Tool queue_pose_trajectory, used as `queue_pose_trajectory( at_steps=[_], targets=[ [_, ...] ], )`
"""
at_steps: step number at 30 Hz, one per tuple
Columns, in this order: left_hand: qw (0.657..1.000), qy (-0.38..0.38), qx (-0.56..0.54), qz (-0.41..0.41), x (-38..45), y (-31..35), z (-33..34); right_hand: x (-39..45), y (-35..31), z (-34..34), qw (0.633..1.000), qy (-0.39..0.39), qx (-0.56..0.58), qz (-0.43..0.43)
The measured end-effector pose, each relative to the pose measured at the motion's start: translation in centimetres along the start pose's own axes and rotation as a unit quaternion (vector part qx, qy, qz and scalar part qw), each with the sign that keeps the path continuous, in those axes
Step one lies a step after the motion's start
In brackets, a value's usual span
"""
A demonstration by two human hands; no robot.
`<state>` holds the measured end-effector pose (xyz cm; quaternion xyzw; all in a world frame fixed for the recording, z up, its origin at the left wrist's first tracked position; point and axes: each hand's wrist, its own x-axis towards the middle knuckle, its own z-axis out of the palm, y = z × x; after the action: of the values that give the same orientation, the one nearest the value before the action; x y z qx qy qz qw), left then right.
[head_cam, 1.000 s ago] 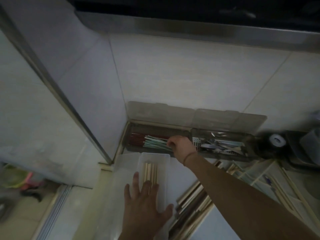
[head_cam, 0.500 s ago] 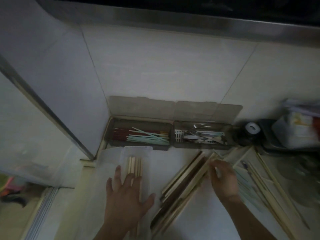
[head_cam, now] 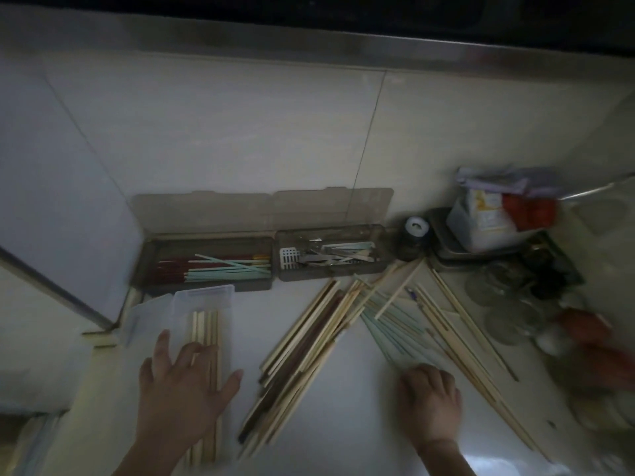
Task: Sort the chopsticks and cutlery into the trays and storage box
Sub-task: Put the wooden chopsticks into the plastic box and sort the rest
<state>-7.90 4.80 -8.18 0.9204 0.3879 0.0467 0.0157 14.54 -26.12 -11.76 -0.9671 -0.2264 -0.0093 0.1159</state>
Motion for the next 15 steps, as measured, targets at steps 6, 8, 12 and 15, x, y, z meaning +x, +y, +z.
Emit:
queue_pose_trajectory(
  at_steps=[6,8,12,15],
  targets=[
    [1.0,0.007,-0.005,0.006,-0.1,-0.1,0.0,-2.0,1.2,-0.3,1.0,-0.011,0.017,-0.001],
    [1.0,0.007,-0.004,0.004,-0.1,0.0,0.0,-2.3,1.2,-0.4,0.999,-0.024,0.023,0.001],
    [1.0,0.003,-0.007,-0.001,-0.1,0.0,-0.1,-2.6,1.4,-0.9,0.991,-0.094,0.074,0.062],
    [1.0,-0.003,-0.008,-0.003,-0.2,0.0,0.0,-2.0,1.0,-1.0,0.977,-0.087,0.154,0.116]
  ],
)
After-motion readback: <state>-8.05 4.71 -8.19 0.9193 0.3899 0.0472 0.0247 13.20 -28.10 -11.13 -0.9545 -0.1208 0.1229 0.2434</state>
